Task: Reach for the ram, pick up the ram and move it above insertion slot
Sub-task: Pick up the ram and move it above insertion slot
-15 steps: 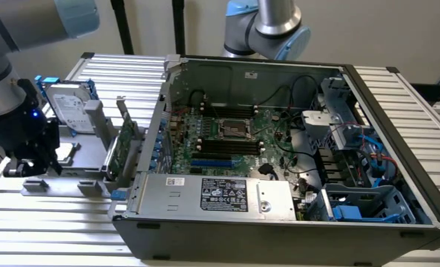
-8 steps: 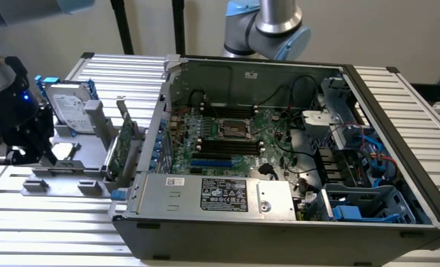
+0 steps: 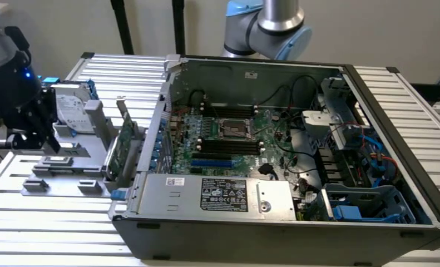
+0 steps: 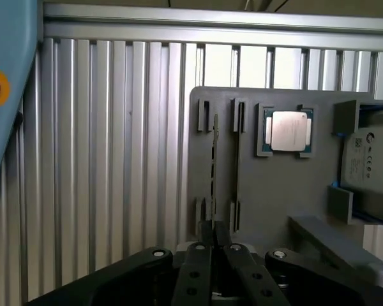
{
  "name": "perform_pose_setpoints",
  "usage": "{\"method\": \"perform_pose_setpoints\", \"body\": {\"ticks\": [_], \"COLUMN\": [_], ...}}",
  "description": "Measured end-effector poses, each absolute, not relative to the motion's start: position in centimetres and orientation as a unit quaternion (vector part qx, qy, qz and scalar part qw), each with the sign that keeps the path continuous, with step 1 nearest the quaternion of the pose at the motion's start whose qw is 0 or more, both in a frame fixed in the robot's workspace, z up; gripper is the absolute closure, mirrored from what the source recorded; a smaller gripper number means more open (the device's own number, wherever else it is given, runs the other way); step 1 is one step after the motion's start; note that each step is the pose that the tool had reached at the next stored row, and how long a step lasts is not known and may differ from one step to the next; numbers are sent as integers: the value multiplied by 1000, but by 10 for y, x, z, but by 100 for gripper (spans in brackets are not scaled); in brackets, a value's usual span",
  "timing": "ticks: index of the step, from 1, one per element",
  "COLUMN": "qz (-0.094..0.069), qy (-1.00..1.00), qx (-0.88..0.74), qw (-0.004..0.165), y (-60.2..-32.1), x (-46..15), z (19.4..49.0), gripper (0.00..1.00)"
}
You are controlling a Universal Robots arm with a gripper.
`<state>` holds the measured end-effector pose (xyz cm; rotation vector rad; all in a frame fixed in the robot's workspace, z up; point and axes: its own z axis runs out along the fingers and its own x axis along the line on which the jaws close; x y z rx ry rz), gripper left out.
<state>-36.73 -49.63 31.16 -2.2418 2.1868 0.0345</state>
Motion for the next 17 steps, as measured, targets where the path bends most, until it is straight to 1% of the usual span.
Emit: {"method": "perform_pose_setpoints", "body": {"ticks": [17], "qz": [13], "qy": [698], "qx": [-716], "qw": [7], "y": [-496], "x": [-302], "z": [389], "gripper": [87]}}
